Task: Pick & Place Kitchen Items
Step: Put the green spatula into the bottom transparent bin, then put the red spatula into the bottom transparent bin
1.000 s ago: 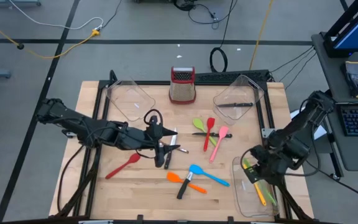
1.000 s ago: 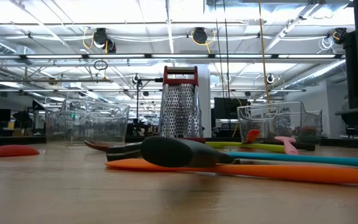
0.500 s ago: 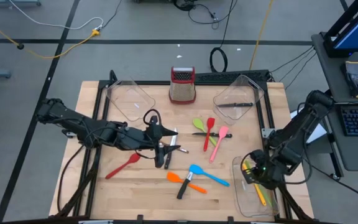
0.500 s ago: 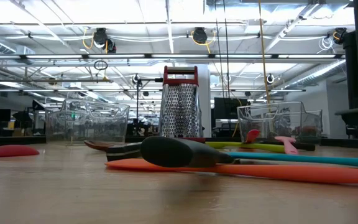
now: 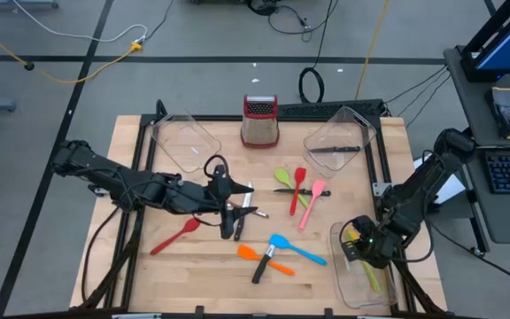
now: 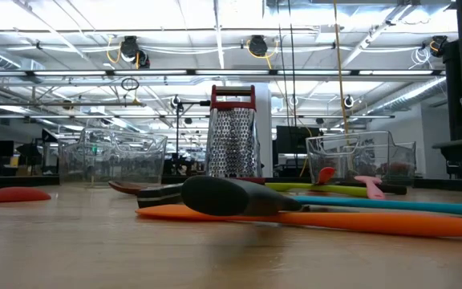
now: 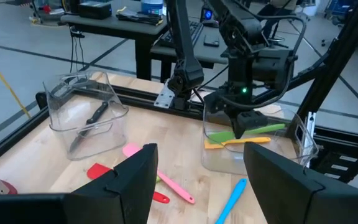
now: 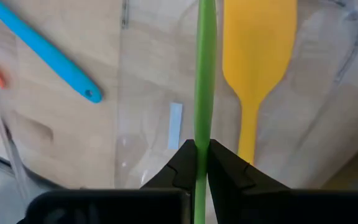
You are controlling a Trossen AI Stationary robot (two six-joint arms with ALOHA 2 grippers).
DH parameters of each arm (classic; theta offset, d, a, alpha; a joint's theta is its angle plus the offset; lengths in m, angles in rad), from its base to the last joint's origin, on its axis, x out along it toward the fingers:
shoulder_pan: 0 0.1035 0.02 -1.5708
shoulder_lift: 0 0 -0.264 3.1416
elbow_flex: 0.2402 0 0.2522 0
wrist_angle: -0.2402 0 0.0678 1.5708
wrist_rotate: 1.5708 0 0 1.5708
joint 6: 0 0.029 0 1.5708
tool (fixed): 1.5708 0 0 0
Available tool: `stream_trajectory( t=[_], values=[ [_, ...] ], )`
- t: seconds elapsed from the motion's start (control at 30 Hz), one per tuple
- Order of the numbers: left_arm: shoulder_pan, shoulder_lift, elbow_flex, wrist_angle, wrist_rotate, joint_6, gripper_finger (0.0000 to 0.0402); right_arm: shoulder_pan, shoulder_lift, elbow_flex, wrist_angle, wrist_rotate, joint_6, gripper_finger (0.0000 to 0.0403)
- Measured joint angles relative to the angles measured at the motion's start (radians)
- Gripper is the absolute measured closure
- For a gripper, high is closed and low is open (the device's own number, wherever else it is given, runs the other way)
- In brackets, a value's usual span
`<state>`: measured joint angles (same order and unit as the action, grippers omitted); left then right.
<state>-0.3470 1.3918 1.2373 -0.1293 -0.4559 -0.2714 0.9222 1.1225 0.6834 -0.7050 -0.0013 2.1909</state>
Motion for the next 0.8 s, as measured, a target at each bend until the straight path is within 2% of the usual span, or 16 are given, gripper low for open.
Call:
stream_trajectory(
  t=[0.27, 0.8],
  values=[
    [0.000, 0.000, 0.000, 0.000, 0.000, 0.000, 0.0158, 0.000, 0.000, -0.059, 0.133, -0.001, -0.003, 0.0377],
    [0.000, 0.000, 0.000, 0.000, 0.001, 0.005, 0.0158, 0.000, -0.005, -0.071, 0.189, -0.003, -0.004, 0.0307]
  ],
)
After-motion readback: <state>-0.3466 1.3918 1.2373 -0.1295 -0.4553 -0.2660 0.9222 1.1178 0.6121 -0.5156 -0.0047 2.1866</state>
